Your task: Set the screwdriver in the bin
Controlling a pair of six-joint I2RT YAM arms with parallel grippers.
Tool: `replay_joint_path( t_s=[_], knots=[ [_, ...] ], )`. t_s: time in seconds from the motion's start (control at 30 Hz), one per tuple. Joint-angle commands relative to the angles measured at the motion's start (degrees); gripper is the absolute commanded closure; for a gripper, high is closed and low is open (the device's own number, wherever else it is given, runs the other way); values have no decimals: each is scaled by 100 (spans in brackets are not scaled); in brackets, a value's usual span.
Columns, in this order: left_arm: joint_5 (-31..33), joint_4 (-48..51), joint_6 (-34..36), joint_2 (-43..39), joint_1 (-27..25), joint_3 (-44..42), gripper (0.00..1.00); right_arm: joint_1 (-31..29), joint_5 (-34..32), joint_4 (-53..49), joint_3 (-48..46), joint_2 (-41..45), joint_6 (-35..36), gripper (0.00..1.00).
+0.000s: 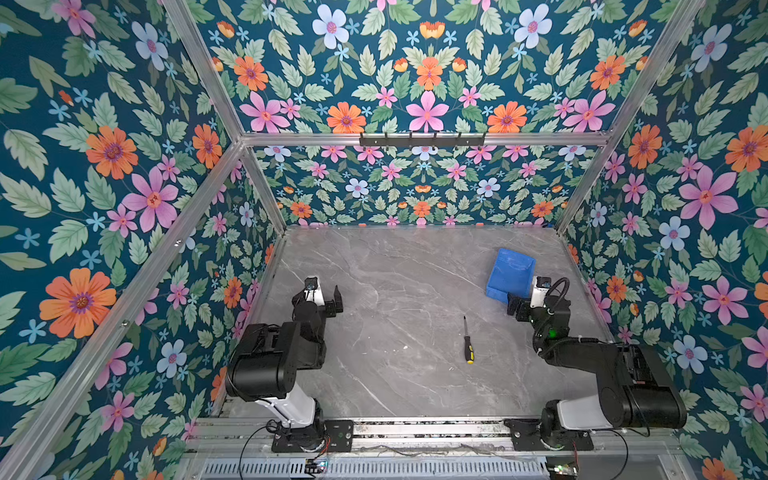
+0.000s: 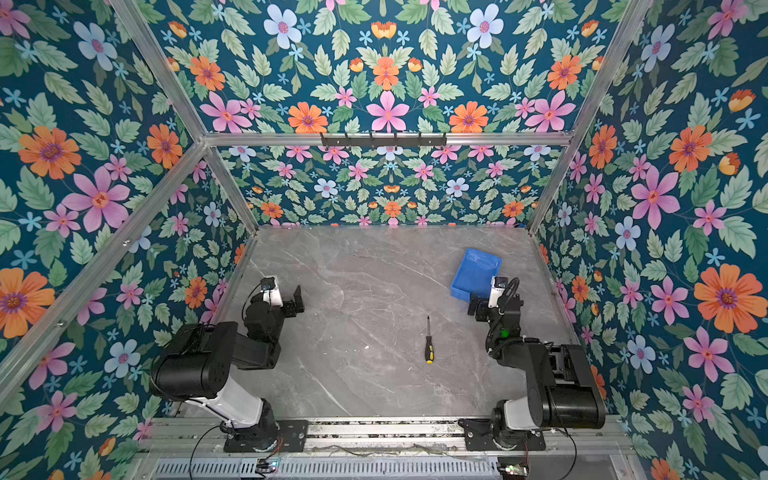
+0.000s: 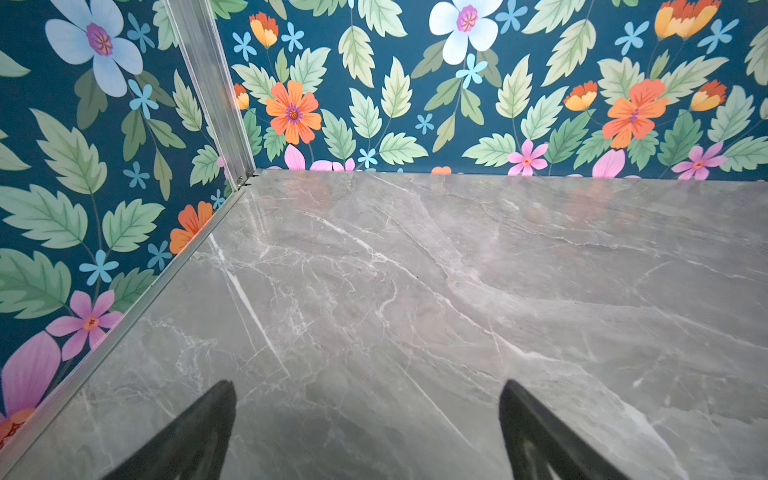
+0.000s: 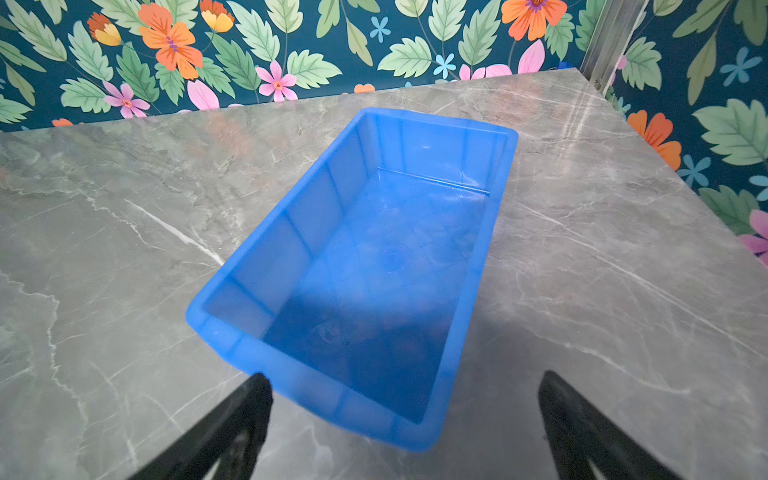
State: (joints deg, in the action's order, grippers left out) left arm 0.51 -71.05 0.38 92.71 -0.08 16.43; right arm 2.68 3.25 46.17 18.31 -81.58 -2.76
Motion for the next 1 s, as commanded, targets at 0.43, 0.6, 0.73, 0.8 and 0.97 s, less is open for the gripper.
replay_joint_path(
  t_s=[0.43,0.6,0.73,0.8,0.97],
  knots=[
    [28,-58,-18,-11,7,6,0,-8,-34,254,-10,0,-30,1],
    [21,-58,-12,-13,6,0,0,-7,-66,222,-12,65,-48,1],
    [-104,-192,46,-50,1,-80,0,-11,-67,33,-2,271,-44,1],
    [-216,-293,91,-183,-2,-186,0,-7,-85,-184,21,482,-59,1],
    [-619,152,242,-862,-15,-280,0,-10,55,-1521,340,1081,-66,1]
  ],
)
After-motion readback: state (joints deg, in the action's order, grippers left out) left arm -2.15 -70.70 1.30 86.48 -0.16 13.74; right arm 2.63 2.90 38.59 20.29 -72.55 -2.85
